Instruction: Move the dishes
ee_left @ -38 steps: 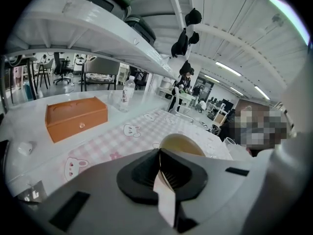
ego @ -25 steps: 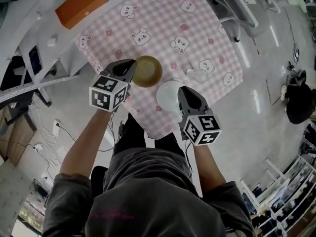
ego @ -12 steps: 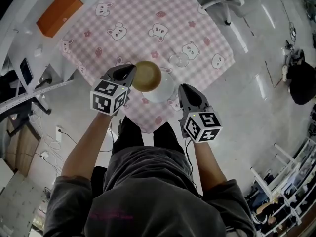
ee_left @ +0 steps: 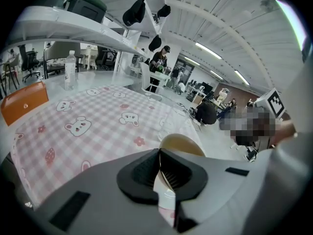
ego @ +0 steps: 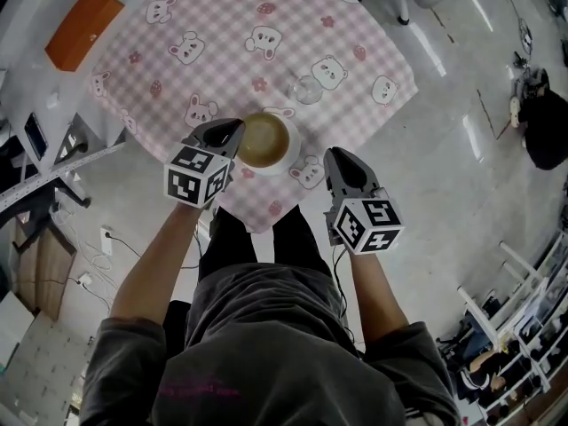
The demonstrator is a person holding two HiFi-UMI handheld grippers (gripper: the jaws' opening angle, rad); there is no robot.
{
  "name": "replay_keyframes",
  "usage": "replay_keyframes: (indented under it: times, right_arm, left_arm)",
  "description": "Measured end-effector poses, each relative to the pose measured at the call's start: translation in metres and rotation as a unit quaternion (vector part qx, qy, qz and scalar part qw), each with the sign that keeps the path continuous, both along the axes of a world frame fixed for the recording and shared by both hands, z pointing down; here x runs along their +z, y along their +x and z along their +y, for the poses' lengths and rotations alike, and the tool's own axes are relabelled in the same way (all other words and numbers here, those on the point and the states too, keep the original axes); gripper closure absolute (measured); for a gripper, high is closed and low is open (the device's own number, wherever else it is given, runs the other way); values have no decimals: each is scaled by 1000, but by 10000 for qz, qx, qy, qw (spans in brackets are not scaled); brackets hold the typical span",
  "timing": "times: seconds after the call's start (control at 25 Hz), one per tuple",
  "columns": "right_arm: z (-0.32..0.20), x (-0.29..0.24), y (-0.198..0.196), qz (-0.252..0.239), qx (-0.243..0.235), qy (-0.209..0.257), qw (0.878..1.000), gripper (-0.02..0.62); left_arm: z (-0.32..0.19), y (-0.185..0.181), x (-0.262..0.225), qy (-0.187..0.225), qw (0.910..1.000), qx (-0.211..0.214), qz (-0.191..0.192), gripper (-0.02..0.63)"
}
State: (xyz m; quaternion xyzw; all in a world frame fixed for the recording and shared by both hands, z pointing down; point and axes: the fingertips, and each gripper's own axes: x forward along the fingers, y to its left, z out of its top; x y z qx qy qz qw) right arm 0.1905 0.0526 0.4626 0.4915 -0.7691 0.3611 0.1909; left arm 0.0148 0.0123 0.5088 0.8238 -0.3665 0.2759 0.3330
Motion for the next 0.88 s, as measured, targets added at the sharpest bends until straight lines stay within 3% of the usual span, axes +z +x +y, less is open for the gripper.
replay_keyframes:
  times: [0.88]
  right_arm:
    - [30,34,15,6,156,-280,9995,557]
  left_arm:
    - [24,18,55,-342,9993,152,-15,597]
